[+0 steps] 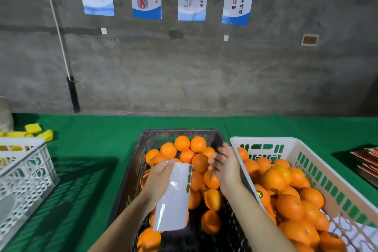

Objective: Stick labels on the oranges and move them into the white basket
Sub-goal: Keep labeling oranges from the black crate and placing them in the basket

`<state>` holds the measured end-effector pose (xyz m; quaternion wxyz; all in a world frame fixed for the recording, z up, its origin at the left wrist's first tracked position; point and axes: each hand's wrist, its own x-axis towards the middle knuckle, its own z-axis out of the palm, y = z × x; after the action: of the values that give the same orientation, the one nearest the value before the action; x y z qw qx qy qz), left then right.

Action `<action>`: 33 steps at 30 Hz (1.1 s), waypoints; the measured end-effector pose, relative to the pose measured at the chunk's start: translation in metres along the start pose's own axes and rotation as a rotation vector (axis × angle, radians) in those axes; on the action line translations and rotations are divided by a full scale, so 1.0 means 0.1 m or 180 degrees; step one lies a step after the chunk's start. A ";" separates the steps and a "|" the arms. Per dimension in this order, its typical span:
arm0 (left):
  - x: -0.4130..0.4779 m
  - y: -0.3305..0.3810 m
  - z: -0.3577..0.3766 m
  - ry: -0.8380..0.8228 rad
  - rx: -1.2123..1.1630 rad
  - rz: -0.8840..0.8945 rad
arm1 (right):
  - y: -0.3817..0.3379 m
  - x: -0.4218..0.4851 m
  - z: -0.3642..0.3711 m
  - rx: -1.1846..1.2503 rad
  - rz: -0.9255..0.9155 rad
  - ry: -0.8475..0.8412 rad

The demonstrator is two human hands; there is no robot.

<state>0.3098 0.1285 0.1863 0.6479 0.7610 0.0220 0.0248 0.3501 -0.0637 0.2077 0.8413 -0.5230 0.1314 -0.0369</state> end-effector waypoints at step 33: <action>-0.33 -0.08 -0.24 0.0064 0.0616 0.0197 | 0.64 -0.38 0.19 -0.3934 -0.2179 -0.1469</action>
<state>0.2750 0.1513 0.1817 0.5701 0.8200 0.0073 0.0502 0.3132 -0.0111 0.1660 0.3413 -0.9072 -0.2221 -0.1056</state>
